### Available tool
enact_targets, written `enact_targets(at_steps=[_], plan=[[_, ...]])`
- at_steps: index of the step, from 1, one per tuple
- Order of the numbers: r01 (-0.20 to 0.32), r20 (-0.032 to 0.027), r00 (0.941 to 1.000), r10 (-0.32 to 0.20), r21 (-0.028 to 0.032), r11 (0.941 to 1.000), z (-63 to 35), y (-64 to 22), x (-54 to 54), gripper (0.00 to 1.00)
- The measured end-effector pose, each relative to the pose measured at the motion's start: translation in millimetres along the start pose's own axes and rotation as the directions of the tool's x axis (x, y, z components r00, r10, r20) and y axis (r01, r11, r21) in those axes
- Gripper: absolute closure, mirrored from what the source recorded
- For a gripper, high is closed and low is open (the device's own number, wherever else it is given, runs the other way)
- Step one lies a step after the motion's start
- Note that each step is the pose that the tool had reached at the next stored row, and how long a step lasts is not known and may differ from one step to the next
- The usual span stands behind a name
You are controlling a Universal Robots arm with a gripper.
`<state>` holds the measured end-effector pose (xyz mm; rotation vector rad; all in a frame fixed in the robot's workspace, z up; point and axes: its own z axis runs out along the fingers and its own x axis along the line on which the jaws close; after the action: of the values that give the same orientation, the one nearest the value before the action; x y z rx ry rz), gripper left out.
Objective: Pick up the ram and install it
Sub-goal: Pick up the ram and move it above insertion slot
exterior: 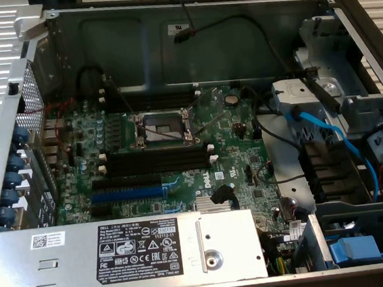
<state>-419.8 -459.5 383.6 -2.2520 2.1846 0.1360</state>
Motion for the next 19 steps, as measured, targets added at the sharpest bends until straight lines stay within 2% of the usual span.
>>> enact_targets(at_steps=[5, 19], plan=[[0.000, 0.0003, 1.0000, 0.000, -0.0016, 1.0000, -21.0, -20.8, 0.5, 0.88], [0.000, 0.0002, 1.0000, 0.000, -0.0028, 1.0000, -48.7, -79.7, 1.1, 0.88]])
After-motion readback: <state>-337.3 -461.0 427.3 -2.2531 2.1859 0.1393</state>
